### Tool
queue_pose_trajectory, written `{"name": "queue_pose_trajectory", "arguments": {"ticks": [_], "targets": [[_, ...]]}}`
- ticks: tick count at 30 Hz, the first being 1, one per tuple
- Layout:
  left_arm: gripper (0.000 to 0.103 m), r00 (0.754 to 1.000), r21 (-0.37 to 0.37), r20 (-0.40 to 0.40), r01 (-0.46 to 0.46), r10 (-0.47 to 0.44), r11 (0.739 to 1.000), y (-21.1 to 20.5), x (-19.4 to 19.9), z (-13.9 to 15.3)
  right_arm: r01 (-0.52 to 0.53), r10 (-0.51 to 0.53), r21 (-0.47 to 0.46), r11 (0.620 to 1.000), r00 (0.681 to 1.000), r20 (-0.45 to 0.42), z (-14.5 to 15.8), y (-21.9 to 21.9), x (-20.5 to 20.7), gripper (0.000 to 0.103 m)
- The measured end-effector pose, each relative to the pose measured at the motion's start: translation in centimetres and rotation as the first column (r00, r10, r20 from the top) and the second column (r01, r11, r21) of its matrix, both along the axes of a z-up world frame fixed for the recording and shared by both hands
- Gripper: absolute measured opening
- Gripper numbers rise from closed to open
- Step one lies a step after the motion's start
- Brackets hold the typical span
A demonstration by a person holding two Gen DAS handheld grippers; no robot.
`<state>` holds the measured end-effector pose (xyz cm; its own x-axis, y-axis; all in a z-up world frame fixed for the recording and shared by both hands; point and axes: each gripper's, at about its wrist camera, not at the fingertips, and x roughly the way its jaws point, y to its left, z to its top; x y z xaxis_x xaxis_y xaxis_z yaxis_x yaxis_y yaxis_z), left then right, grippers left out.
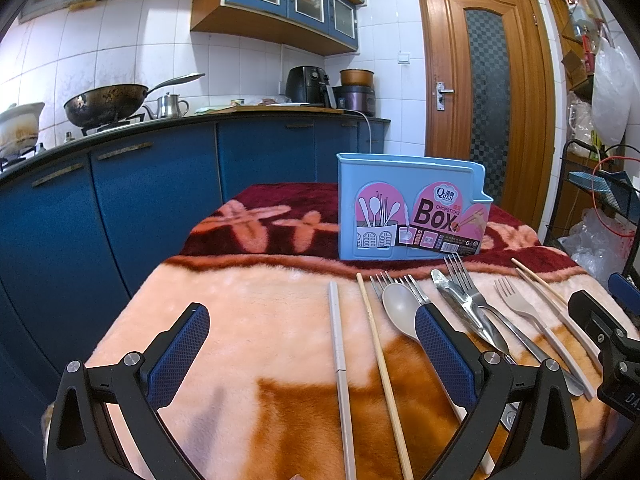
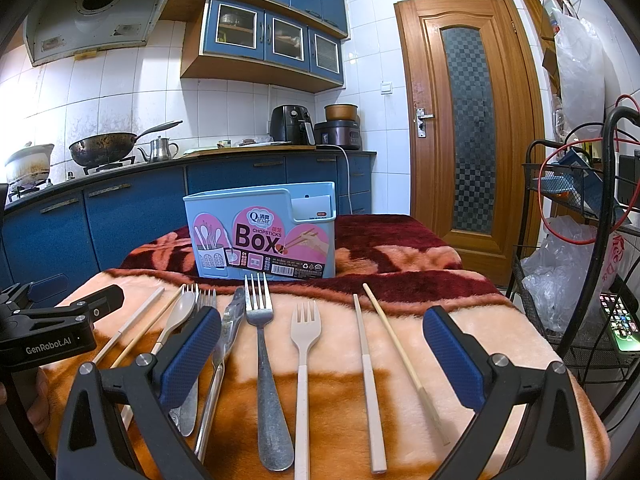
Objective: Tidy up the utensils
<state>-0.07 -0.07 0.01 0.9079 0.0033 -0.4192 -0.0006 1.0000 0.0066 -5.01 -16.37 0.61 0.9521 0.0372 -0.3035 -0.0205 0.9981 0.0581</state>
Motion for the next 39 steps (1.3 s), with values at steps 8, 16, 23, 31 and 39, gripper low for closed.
{"name": "queue_pose_trajectory", "arguments": {"ticks": [8, 16, 23, 31, 39], "targets": [[0.102, 1.000, 0.000, 0.000, 0.000, 0.000, 1.000, 0.0, 0.0, 0.0, 0.000, 0.000, -0.001, 1.000, 1.000, 0.000, 0.0, 0.0, 0.0, 0.103], [0.102, 1.000, 0.003, -0.005, -0.003, 0.003, 1.000, 0.1, -0.1, 0.1, 0.000, 0.000, -0.002, 1.000, 1.000, -0.005, -0.1, 0.1, 0.1, 0.103], [0.102, 0.999, -0.014, -0.044, 0.021, -0.022, 1.000, 0.7, 0.5, 0.0, -0.013, 0.014, 0.005, 1.000, 0.997, -0.071, 0.3, -0.3, 0.8, 0.103], [0.102, 0.987, 0.003, -0.148, 0.055, -0.054, 0.998, 1.5, 1.8, 0.7, -0.028, 0.031, 0.015, 0.999, 0.980, -0.196, 2.1, -2.1, 2.1, 0.103], [0.102, 0.949, 0.053, -0.312, 0.067, -0.047, 0.996, 2.3, 4.6, 1.0, -0.019, 0.004, -0.031, 0.999, 0.908, -0.420, 3.1, -4.4, 5.5, 0.098]]}}
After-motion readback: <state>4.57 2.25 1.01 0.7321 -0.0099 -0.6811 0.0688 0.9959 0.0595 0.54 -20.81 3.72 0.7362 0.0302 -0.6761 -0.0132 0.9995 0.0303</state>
